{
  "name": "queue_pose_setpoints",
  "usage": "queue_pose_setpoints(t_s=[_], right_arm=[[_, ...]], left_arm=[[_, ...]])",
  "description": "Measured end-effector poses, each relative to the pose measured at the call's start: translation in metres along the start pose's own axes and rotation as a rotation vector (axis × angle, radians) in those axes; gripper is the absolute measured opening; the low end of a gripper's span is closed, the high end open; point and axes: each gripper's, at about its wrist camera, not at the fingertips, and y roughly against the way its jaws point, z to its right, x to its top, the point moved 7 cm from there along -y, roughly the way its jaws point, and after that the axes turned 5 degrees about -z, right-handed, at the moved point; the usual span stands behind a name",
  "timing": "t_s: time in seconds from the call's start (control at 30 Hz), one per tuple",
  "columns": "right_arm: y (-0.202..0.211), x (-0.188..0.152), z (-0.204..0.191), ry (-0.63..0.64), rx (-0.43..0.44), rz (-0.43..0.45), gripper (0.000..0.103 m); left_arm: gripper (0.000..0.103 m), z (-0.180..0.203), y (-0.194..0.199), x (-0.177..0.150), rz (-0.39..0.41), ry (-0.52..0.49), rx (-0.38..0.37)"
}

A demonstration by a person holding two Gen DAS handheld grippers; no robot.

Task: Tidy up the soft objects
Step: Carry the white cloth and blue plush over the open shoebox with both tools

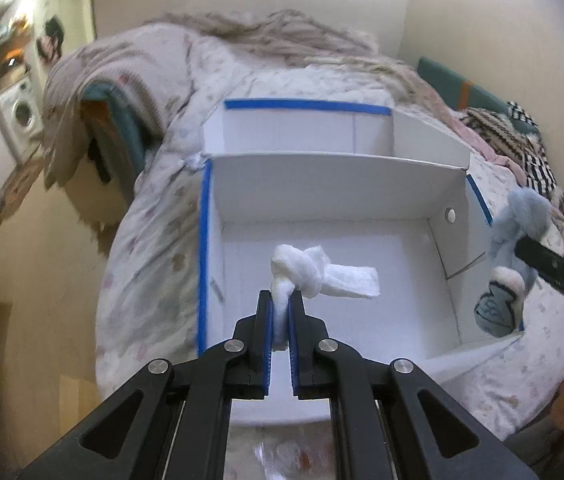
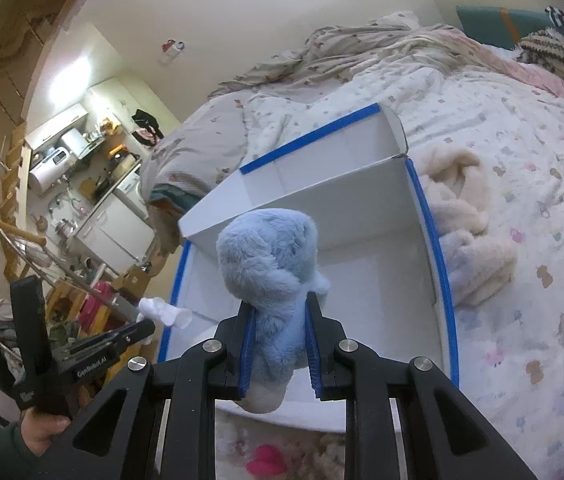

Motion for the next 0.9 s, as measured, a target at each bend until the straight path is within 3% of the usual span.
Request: queue_pose_setpoints(t_s=[0.1, 0.43, 0.63, 0.9], right_arm=[[-0.013, 0.004, 0.008, -0.014, -0.015, -0.015, 0.024], [-0.055, 0.003, 0.018, -0.03, -0.074, -0.108, 0.024], [-0.085, -0.018, 0.019, 0.089, -0.278, -0.227, 0.024], [-0.098, -0.033, 0.023, 0.104, -0.285, -0.301, 0.024]], left_arm=[[0.007, 0.002, -0.012, -0.002, 0.034, -0.038, 0.019], [0.007, -0.001, -0.051, -0.006, -0.094, 0.037, -0.018], [0.007, 0.003, -0.056, -0.009, -0.125, 0.026, -0.019], [0.007, 0.013, -0.066, -0.013, -0.152, 0.002, -0.001]])
